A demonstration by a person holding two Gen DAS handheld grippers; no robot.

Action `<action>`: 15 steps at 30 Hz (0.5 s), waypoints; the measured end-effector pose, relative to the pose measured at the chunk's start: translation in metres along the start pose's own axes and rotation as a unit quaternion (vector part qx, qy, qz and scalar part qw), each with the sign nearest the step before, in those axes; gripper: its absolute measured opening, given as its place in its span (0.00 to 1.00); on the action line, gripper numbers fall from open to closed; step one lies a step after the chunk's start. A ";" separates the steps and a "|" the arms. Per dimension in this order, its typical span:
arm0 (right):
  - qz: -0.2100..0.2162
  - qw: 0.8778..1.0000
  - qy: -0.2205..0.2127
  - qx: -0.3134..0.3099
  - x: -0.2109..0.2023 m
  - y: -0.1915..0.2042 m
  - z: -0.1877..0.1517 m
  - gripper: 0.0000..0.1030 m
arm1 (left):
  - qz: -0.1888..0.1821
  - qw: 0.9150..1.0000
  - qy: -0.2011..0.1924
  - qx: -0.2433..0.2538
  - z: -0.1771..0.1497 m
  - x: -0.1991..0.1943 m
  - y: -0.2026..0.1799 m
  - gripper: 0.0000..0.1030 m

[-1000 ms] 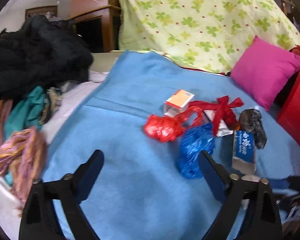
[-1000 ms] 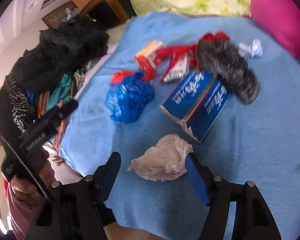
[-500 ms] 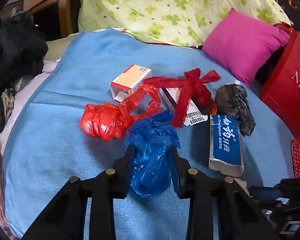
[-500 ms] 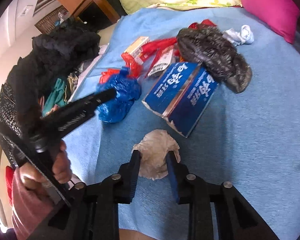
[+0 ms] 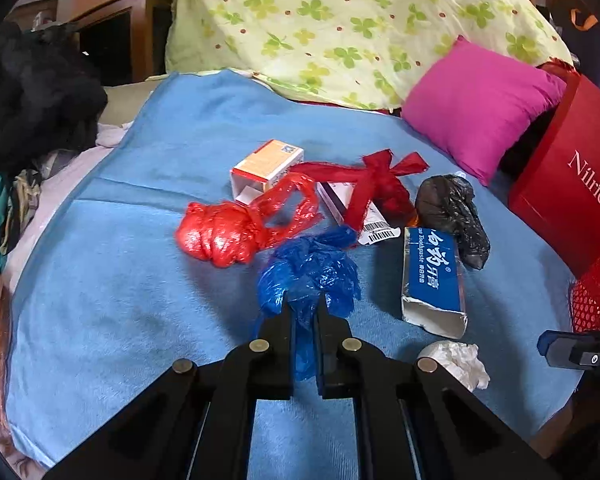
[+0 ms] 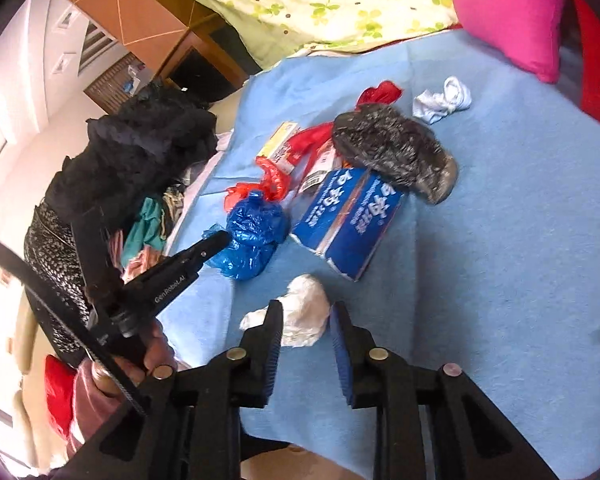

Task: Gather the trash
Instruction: 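Grasp the blue plastic bag with the left gripper while the right grasps the foil wrapper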

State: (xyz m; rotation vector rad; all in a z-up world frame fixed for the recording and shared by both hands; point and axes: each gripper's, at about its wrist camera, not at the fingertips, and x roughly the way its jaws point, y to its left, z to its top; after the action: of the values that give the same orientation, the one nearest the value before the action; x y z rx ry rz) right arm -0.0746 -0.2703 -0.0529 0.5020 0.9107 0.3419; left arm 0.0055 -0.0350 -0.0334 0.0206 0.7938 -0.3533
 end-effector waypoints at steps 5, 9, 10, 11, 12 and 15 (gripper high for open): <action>-0.003 1.000 -0.012 -0.011 0.022 0.019 0.000 0.77 | -0.003 1.000 -0.011 0.000 -0.004 -0.012 0.006 0.07; -0.027 0.999 0.027 0.009 0.056 0.019 0.002 0.66 | -0.006 1.000 -0.010 0.004 -0.007 -0.015 0.014 0.07; -0.034 0.999 0.038 0.016 0.065 0.017 0.002 0.59 | -0.012 1.000 -0.005 0.003 -0.007 -0.015 0.017 0.07; -0.037 0.998 0.049 0.024 0.073 0.015 0.002 0.56 | -0.015 1.000 0.000 0.002 -0.008 -0.014 0.019 0.07; -0.038 0.997 0.059 0.028 0.081 0.014 0.002 0.48 | -0.017 1.000 0.002 0.002 -0.009 -0.013 0.020 0.07; -0.043 0.995 0.086 0.038 0.097 0.012 -0.003 0.34 | -0.027 1.000 0.007 -0.001 -0.009 -0.011 0.020 0.29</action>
State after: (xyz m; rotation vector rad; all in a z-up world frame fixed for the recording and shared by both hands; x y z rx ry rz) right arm -0.0222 -0.2131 -0.1122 0.5058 1.1119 0.2751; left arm -0.0009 -0.0118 -0.0343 -0.0011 0.8106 -0.4044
